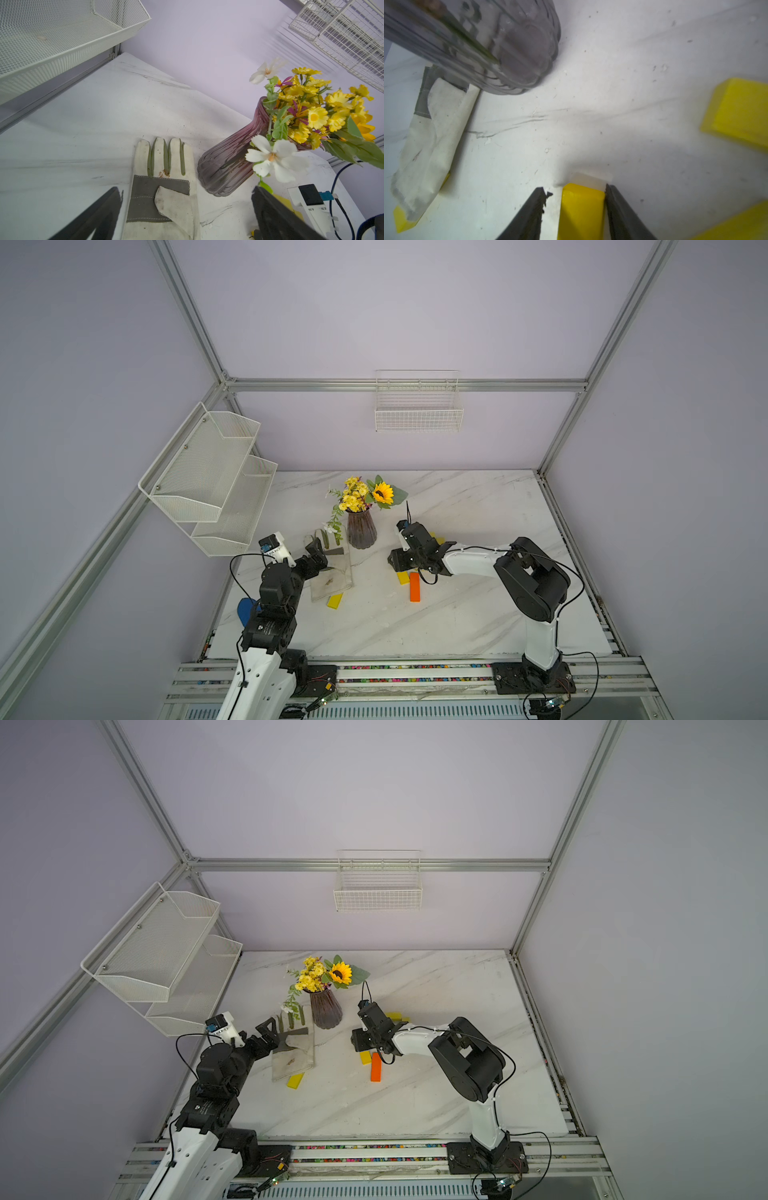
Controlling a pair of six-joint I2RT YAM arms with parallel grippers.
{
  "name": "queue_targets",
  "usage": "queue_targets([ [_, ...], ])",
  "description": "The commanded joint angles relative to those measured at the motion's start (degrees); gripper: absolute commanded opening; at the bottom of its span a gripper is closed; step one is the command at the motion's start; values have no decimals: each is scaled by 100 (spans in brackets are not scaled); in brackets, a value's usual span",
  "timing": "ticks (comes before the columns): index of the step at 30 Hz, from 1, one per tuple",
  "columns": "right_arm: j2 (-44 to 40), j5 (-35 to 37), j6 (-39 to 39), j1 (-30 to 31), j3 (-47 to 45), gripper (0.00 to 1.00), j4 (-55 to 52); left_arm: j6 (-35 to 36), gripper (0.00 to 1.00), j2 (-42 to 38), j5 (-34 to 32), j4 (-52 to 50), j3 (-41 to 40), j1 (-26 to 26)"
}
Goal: Assemble the number 8 with building blocks
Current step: Pick up the building block from the center of the board.
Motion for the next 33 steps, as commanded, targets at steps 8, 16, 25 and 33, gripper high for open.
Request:
queue_targets([
  [8,4,708,-107,438,-99,60,-1040,-68,100,-174,42,192,28,9],
  [16,-38,1065,-108,615,-149,38,-1325,-84,100,-306,36,185,34,11],
  [25,-22,760,-136,745,155,5,-1291,-98,100,-330,28,210,18,1],
  [33,-1068,462,47,815,-5,3,-1234,-105,100,-370,-2,192,5,4],
])
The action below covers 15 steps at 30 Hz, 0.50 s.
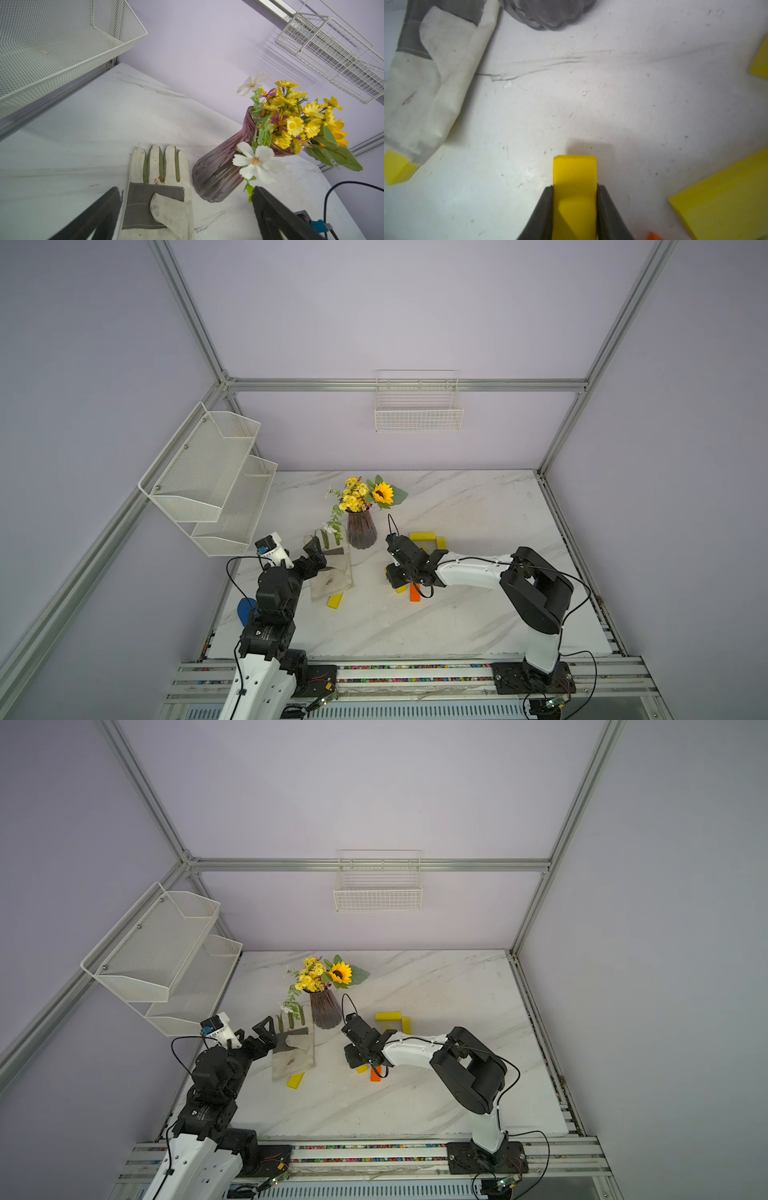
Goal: Assemble the number 8 with building blocks
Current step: Pick up the building block from the center of the board.
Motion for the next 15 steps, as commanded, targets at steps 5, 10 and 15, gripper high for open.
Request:
queue_targets([
  [5,-1147,-409,232,142,-249,3,-146,-109,100,-67,-37,115,-6,15],
  [10,-1807,-95,572,149,-600,3,-332,-101,100,-94,-3,91,14,3],
  [15,-2499,679,1283,149,-1139,3,-805,-103,100,-130,104,29,41,5],
])
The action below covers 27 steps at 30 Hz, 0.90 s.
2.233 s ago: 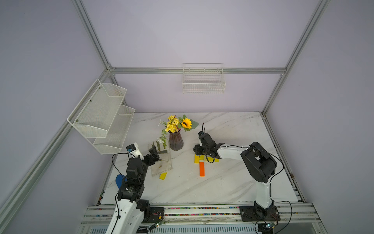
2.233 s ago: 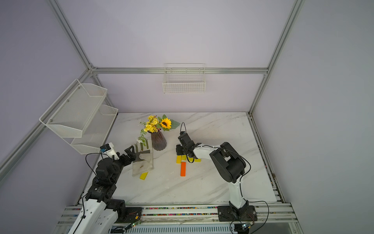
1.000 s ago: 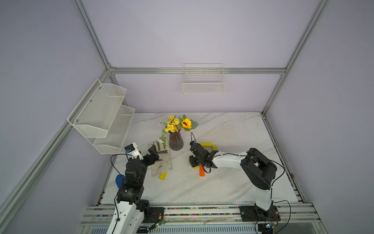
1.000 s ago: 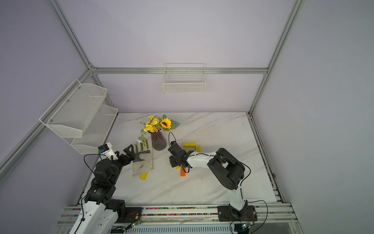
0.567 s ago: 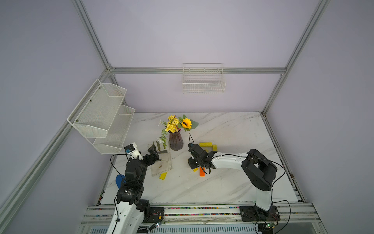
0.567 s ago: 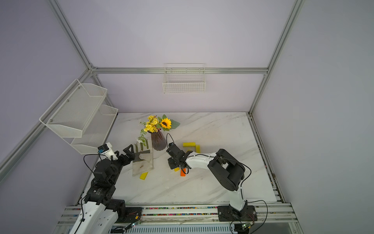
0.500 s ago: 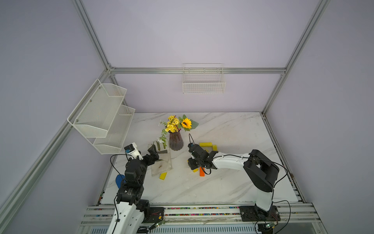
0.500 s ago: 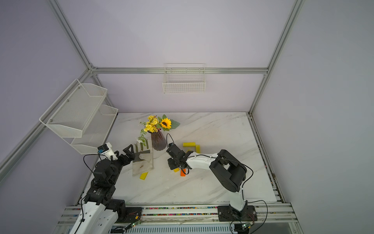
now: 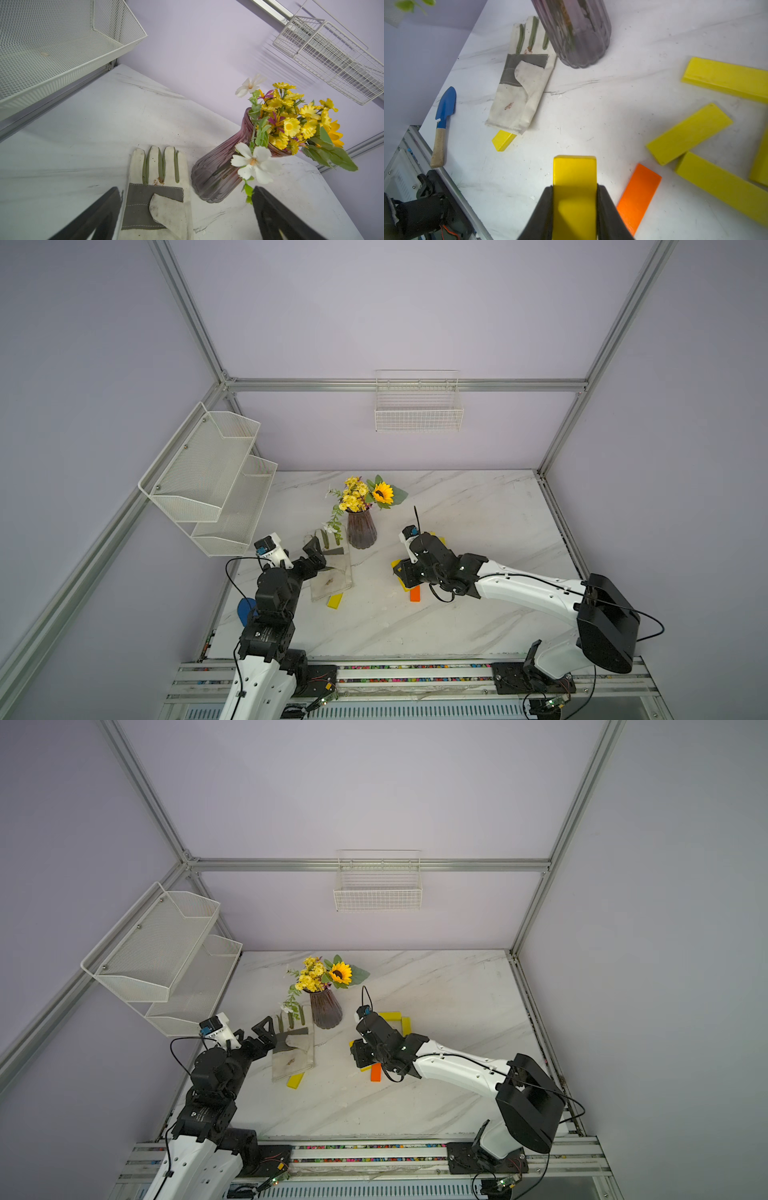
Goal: Assemble the number 8 with building blocks
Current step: Pick up the building block from the center of the board, then assemble the building block at the center of the board.
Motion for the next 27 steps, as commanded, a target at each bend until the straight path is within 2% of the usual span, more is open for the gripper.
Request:
queue_targets([
  [1,-418,690,717,31,-322,3,-558,-104,100,-55,116,41,54,8],
  [8,-873,1267,1741,31,-1186,3,-950,-80,100,-1,208,-172,178,-2],
  [13,-842,1406,2042,-81,-1661,3,-890,-129,100,72,260,-179,238,8],
  [23,-921,1186,1752,-739,-2091,3,-530,-160,100,214,340,-153,278,3],
  [27,-856,1167,1574,-917,-2092,6,-436,-160,100,232,342,-149,271,-2],
])
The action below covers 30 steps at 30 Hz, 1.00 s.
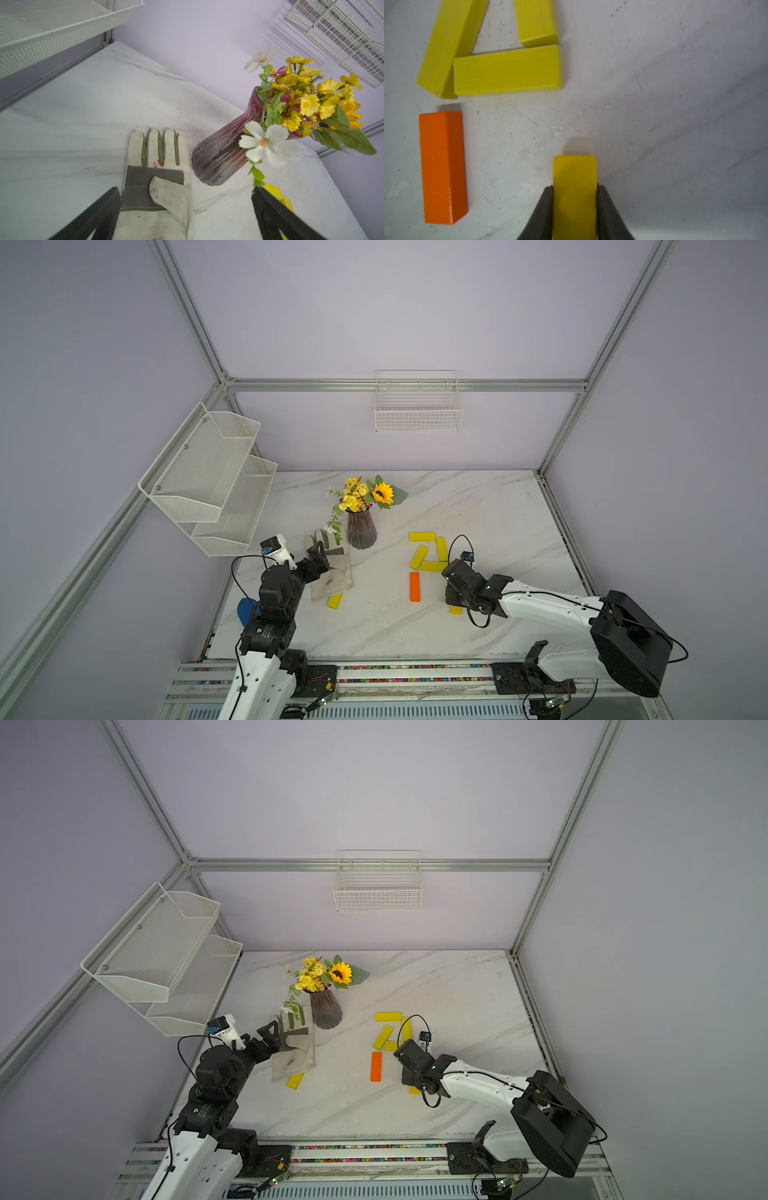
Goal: Assemble the number 8 with building blocks
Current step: Assemble the building block at the center of the board.
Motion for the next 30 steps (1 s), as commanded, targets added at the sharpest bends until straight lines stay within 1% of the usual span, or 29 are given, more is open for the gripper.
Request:
queue_targets([
  [1,-38,-13,-207,-123,22,6,261,-45,100,4,62,142,257,3],
  [8,198,-59,-445,-254,146,7,398,-18,100,-22,27,117,250,8],
  [14,452,-118,-620,-329,273,14,544,-5,100,-43,23,101,248,-5],
  [19,687,-224,-746,-347,456,18,661,-5,100,-39,27,107,254,6],
  [23,838,-299,-826,-347,536,23,763,-5,100,-39,19,114,250,0],
  [25,888,-292,-827,-347,576,28,764,-3,100,-39,25,111,251,2],
  [30,893,-290,-817,-347,596,48,736,5,100,-39,28,128,249,4],
])
